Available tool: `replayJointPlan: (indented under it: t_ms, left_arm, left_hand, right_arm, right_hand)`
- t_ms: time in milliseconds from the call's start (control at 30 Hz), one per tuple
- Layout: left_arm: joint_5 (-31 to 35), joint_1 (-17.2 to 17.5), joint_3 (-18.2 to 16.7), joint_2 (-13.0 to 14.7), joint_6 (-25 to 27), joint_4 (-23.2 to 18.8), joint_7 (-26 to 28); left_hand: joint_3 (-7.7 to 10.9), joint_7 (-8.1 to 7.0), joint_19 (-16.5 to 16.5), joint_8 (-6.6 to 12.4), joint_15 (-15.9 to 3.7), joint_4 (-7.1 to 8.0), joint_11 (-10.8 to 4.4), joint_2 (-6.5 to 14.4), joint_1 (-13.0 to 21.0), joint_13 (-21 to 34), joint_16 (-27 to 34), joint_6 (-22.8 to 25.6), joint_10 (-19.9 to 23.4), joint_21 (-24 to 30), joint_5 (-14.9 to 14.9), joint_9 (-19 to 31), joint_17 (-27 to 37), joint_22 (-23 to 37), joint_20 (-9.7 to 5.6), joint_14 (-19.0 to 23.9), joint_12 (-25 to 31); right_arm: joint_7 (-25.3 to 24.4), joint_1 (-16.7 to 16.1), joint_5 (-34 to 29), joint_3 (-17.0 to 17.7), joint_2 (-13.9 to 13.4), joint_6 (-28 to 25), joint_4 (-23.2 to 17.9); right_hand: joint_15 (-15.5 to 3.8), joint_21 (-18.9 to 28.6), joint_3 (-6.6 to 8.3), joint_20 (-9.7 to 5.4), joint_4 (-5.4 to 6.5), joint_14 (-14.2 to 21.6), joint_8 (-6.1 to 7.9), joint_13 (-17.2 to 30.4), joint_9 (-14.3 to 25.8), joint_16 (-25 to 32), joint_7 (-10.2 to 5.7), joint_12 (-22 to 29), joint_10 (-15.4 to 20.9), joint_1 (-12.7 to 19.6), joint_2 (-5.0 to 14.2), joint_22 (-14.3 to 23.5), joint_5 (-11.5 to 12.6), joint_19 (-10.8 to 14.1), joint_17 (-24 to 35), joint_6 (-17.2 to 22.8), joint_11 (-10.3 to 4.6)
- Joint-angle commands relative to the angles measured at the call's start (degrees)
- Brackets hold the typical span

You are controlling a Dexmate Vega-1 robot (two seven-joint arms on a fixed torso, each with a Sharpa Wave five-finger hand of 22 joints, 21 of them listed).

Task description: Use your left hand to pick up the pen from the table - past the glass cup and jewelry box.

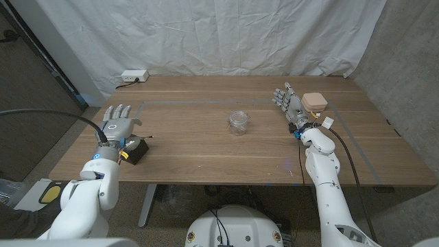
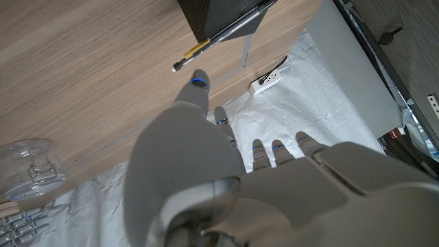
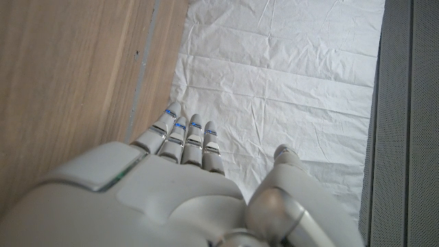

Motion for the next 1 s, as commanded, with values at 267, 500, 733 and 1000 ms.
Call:
replayJointPlan:
  t_ms: [267, 500, 733, 1000]
  left_arm:
    - [-6.34, -2.22, 4.35, 4.76, 4.48, 1.60, 5.91]
    - [-8.82, -3.27, 6.61, 6.84, 7.20, 1.88, 7.40]
    - [-11.76, -4.02, 7.42, 8.24, 8.82, 1.58, 11.19]
    - [-16.03, -6.19, 9.60, 9.84, 10.06, 2.33, 13.97]
  left_hand:
    - [-0.32, -0.33, -5.46, -0.16, -0.06, 0.03, -0.34, -0.31, 0.71, 0.16, 0.30, 0.54, -0.18, 0.30, 0.33, -0.01, 0.08, 0.20, -0.19, -1.42, 0.34]
    - [-0.50, -0.63, -5.31, -0.09, 0.00, 0.07, -0.34, -0.34, 0.75, 0.17, 0.30, 1.08, -0.37, 0.40, 0.43, 0.03, 0.09, 0.20, -0.24, -1.54, 0.30]
    - [-0.66, -0.63, -5.26, -0.24, 0.04, 0.08, -0.40, -0.43, 0.77, 0.17, 0.32, 0.92, -0.53, 0.44, 0.50, 0.06, 0.10, 0.20, -0.30, -1.59, 0.27]
    - [-0.86, -0.58, -5.07, -0.29, -0.11, 0.10, -0.33, -0.53, 0.77, 0.18, 0.37, 1.09, -0.28, 0.53, 0.61, 0.09, 0.11, 0.20, -0.36, -1.59, 0.40]
  right_arm:
    - [-0.39, -0.51, 0.12, -0.04, 0.15, -0.07, -0.51]
    - [-0.27, -0.42, 0.14, 0.04, 0.03, -0.27, -0.21]
    - [-0.11, -0.31, 0.33, 0.18, 0.08, -0.28, -0.06]
    - [0.03, -0.02, 0.36, 0.10, 0.11, 0.05, 0.22]
  right_hand:
    - [0.37, -0.45, -0.11, 0.15, 0.05, 0.24, -0.20, 0.14, 0.18, -0.08, 0.04, -0.18, 0.18, -0.01, 0.39, 0.11, -0.29, 0.29, 0.11, 0.49, 0.27]
    - [0.34, -0.59, -0.15, 0.17, 0.02, 0.27, -0.19, 0.14, 0.18, -0.08, 0.05, -0.19, 0.17, 0.00, 0.41, 0.11, -0.29, 0.31, 0.11, 0.53, 0.22]
    - [0.38, -0.71, -0.20, 0.22, 0.00, 0.40, -0.20, 0.14, 0.18, -0.04, -0.06, -0.19, 0.17, -0.01, 0.43, 0.12, -0.30, 0.35, 0.12, 0.51, 0.29]
    - [0.36, -0.83, -0.23, 0.24, -0.03, 0.44, -0.18, 0.15, 0.18, -0.04, 0.00, -0.19, 0.17, 0.01, 0.46, 0.12, -0.30, 0.41, 0.11, 0.54, 0.21]
